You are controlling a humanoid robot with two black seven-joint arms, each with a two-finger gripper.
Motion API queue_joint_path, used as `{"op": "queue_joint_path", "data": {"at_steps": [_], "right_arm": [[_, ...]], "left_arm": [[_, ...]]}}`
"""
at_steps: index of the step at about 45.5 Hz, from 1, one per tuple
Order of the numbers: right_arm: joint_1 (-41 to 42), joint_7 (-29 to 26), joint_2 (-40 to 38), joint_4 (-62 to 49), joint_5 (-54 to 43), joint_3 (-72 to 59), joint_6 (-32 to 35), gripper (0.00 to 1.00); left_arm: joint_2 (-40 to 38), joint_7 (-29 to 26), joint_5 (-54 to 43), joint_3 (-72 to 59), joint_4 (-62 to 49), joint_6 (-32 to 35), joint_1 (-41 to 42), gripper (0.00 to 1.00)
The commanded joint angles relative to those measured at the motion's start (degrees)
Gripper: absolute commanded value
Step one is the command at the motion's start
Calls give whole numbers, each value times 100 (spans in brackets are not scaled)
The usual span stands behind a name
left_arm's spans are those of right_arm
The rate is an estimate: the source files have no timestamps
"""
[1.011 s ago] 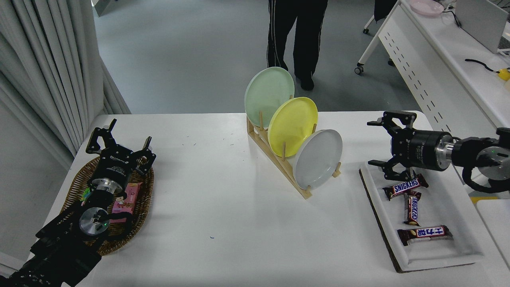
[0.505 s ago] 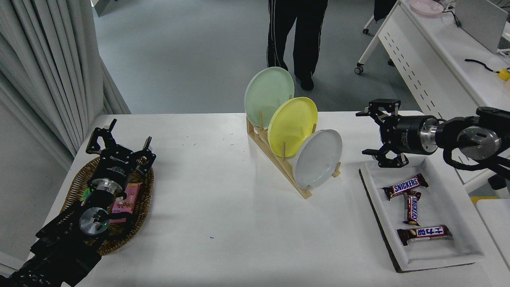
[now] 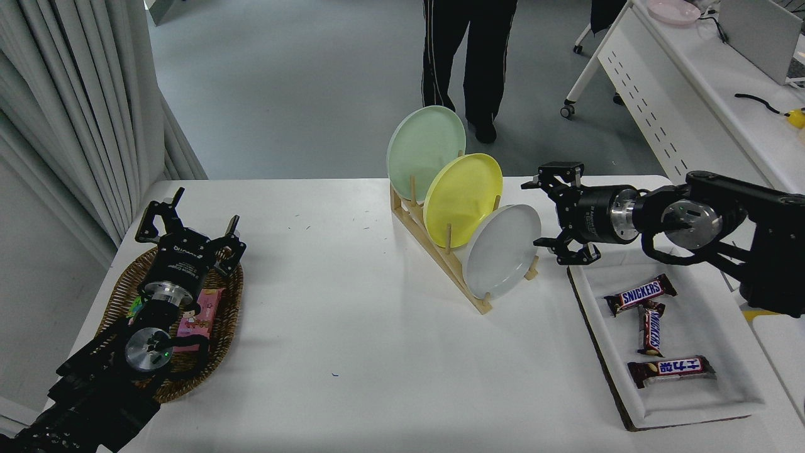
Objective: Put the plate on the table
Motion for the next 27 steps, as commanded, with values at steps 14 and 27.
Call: {"op": "queue_joint_path", "data": {"at_steps": [14,27], "right_arm": [[-14,-3,702,-772,-24,142,-8,77],[-14,-12,931,-992,-33,142,1,64]], "left_arm": [[-1,0,0,0,1,0,0,100],[-1,0,0,0,1,0,0,100]]}}
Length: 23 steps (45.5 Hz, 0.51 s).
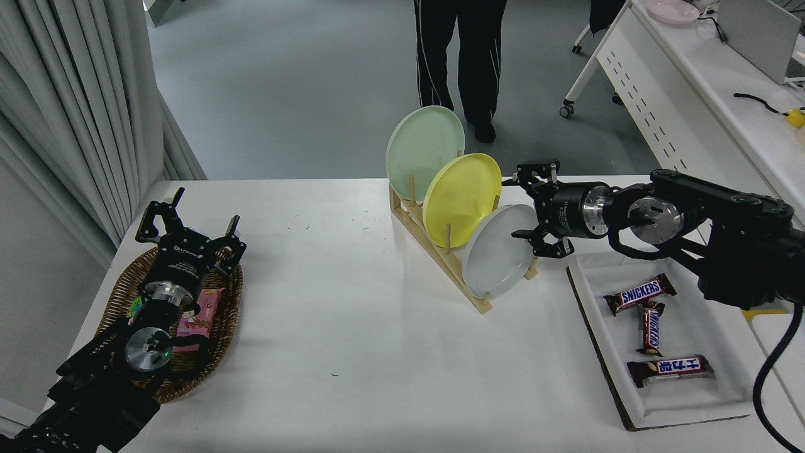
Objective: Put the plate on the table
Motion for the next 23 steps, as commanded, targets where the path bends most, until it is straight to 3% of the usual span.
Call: {"op": "queue_joint_path", "data": {"at_steps": [1,9,23], "right_arm": [[2,-9,169,-161,0,15,9,63],[28,-9,125,-144,9,15,17,49],[28,-35,125,-126,9,6,17,39]], "left_arm": [[8,0,0,0,1,0,0,100],[0,0,0,0,1,0,0,100],[0,0,0,0,1,0,0,100]]}}
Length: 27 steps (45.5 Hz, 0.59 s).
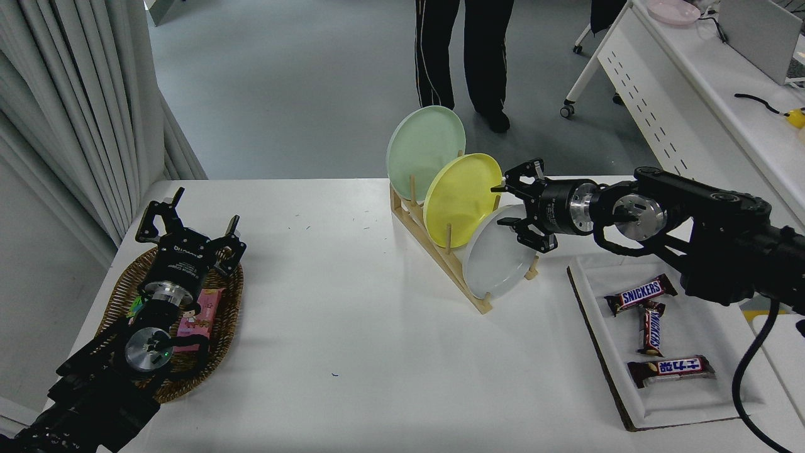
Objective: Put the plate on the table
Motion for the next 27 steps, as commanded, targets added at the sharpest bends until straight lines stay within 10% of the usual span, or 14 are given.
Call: {"op": "queue_joint_path", "data": {"at_steps": [1,27], "right_arm": [[13,-28,7,5,2,-4,3,38],[30,-230,-11,5,10,5,21,22]], "left_arm": [[0,0,0,0,1,0,0,100],[0,0,0,0,-8,0,0,100]]}}
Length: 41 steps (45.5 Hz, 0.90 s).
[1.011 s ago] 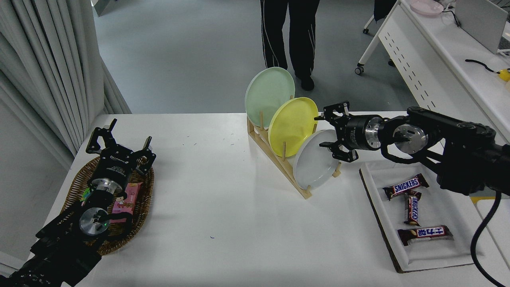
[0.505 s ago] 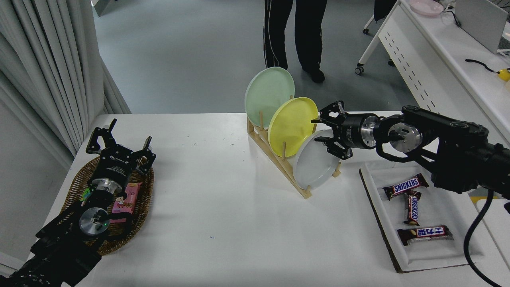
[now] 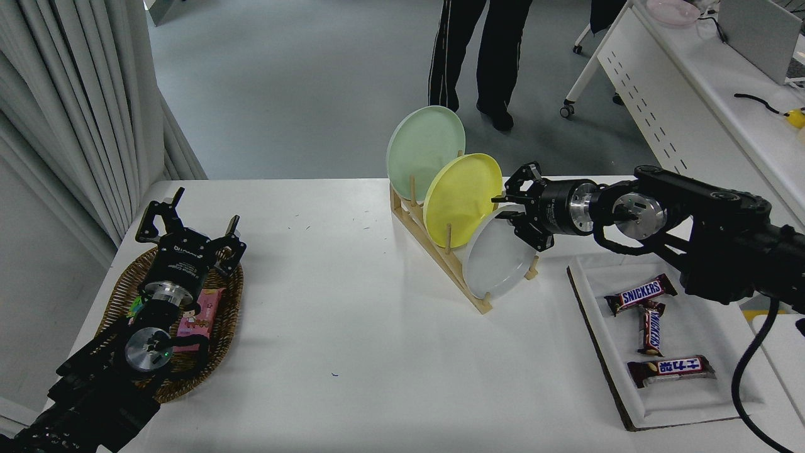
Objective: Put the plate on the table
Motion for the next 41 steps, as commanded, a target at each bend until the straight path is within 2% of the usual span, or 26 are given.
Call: {"op": "queue_joint_path", "data": {"at_steps": [1,41], "right_arm": [[12,-80,-3,0,2,2,13,21],[-6,-80,-3,-26,28,55,30,14]], "left_arm": [[0,0,0,0,1,0,0,100],[8,0,0,0,1,0,0,100]]}}
